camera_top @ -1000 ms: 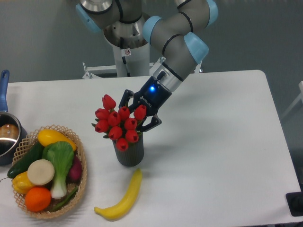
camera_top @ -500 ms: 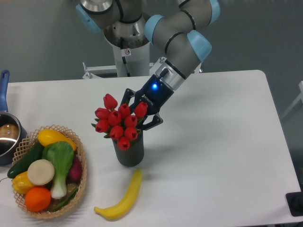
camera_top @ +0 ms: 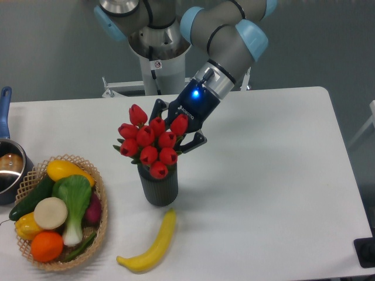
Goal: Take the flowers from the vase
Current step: 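Lift the gripped tulip bunch straight up out of the dark vase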
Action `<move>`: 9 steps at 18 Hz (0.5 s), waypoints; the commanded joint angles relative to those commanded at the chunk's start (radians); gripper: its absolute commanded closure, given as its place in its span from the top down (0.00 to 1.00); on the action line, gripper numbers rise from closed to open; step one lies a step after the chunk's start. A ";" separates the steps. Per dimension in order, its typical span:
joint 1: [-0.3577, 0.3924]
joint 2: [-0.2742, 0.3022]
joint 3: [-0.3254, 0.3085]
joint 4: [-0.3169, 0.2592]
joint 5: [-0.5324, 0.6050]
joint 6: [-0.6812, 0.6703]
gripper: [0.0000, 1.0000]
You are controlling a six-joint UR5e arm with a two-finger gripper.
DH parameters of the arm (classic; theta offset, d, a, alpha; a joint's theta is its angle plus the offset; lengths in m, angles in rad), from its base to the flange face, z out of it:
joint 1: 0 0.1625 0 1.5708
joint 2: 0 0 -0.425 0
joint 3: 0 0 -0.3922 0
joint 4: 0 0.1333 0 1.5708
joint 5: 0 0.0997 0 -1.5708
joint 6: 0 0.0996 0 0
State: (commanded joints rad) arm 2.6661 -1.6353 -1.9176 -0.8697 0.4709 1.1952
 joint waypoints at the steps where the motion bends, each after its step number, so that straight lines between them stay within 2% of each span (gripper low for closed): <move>1: -0.002 0.006 0.017 -0.002 0.003 -0.046 0.45; 3: -0.002 0.014 0.041 0.000 0.011 -0.118 0.45; 9: 0.006 0.063 0.046 -0.002 0.009 -0.147 0.45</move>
State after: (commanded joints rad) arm 2.6722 -1.5724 -1.8715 -0.8713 0.4801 1.0478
